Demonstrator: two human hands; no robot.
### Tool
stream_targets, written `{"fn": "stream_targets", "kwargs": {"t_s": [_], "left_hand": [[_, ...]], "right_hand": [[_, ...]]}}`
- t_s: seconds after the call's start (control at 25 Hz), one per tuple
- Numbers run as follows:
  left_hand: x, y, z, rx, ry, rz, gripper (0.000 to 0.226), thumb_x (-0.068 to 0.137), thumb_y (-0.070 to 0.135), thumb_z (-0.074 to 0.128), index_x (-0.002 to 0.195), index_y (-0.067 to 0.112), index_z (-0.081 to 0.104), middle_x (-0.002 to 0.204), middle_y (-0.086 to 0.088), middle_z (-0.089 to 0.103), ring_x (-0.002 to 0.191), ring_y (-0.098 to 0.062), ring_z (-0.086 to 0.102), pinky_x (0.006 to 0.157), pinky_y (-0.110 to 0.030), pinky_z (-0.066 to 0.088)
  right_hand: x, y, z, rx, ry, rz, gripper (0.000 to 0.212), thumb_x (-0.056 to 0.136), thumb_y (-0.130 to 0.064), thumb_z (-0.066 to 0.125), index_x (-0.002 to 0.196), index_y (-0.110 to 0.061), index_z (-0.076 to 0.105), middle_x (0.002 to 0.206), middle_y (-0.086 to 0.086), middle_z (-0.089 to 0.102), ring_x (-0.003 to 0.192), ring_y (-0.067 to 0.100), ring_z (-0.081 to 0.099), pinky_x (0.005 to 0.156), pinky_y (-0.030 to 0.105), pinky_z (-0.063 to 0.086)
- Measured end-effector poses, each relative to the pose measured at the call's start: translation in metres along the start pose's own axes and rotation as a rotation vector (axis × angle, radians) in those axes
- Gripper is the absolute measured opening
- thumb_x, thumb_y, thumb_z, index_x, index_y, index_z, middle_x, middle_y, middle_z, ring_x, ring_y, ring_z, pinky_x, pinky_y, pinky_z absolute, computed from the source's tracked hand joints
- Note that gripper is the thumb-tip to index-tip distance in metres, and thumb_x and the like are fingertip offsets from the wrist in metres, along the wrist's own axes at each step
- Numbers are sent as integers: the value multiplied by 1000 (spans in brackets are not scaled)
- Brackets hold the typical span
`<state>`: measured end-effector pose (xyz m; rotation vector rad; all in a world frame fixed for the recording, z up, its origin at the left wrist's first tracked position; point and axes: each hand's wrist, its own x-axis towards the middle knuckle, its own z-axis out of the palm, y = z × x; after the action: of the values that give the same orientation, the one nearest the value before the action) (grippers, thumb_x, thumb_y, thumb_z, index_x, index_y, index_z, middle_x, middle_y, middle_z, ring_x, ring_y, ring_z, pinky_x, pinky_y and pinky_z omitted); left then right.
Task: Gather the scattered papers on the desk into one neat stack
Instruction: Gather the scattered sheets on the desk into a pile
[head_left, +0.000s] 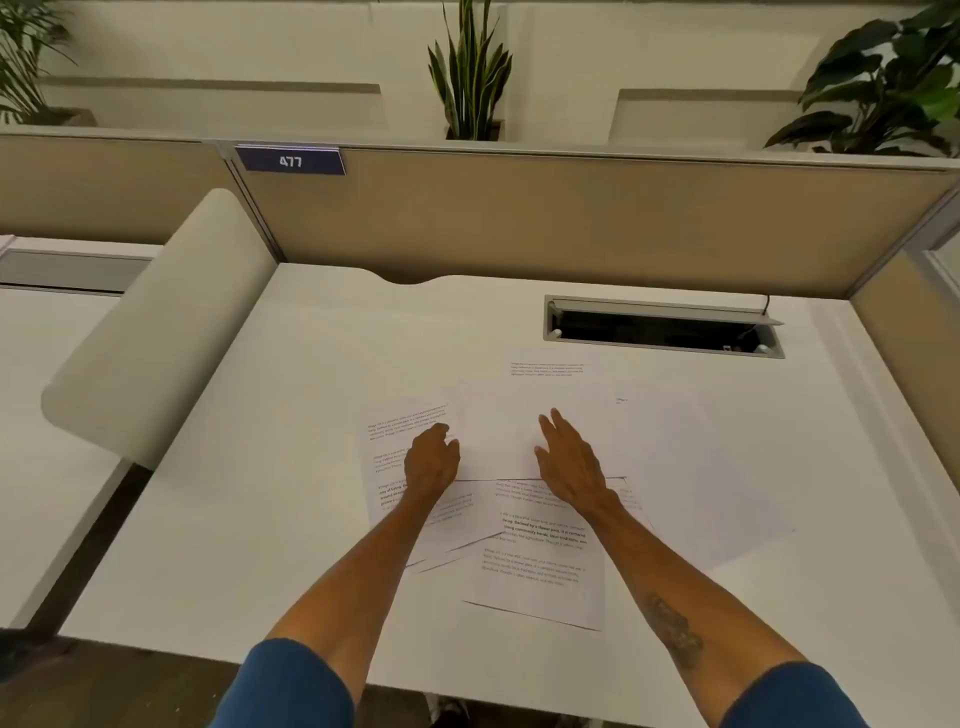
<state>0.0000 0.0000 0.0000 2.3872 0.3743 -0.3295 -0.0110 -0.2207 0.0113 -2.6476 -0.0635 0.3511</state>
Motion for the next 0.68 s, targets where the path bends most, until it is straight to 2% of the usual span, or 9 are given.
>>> {"fn": "stream_targets", "kwargs": {"t_s": [0.16,0.28,0.44,0.6,0.68], "left_hand": [[1,-6,10,-84,-9,-134,48,101,24,55,146,7,50,148,-13,57,136,-33,52,113,-43,41],[4,-8,20,-108,-3,-167,48,99,21,56,144,5,50,145,-15,58,135,-34,52,113,-42,40],[6,-4,23,-245,17,-265,53,96,19,61,146,6,49,144,-14,58,133,-33,54,113,-42,41],[18,-5,21,-489,-22,-412,62,87,19,69,144,9,49,131,-16,66,114,-34,67,101,-46,55],[18,-4,20,-532,-33,-448,62,86,20,72,144,8,50,131,-17,64,112,-35,68,98,-45,57]], "right_hand": [[0,3,19,-71,-180,12,59,106,-28,36,158,-16,10,167,6,1,154,23,3,123,39,10],[0,6,32,-108,-237,-2,61,105,-28,35,158,-17,6,167,7,-3,154,25,0,125,42,9],[0,7,47,-121,-258,-4,61,105,-28,36,158,-17,8,167,7,-1,154,26,1,125,44,11],[2,11,57,-144,-224,-10,62,104,-28,39,158,-17,11,167,8,2,154,27,2,124,45,11],[3,13,59,-140,-207,-13,63,103,-28,42,157,-17,12,167,8,5,154,28,4,123,45,12]]}}
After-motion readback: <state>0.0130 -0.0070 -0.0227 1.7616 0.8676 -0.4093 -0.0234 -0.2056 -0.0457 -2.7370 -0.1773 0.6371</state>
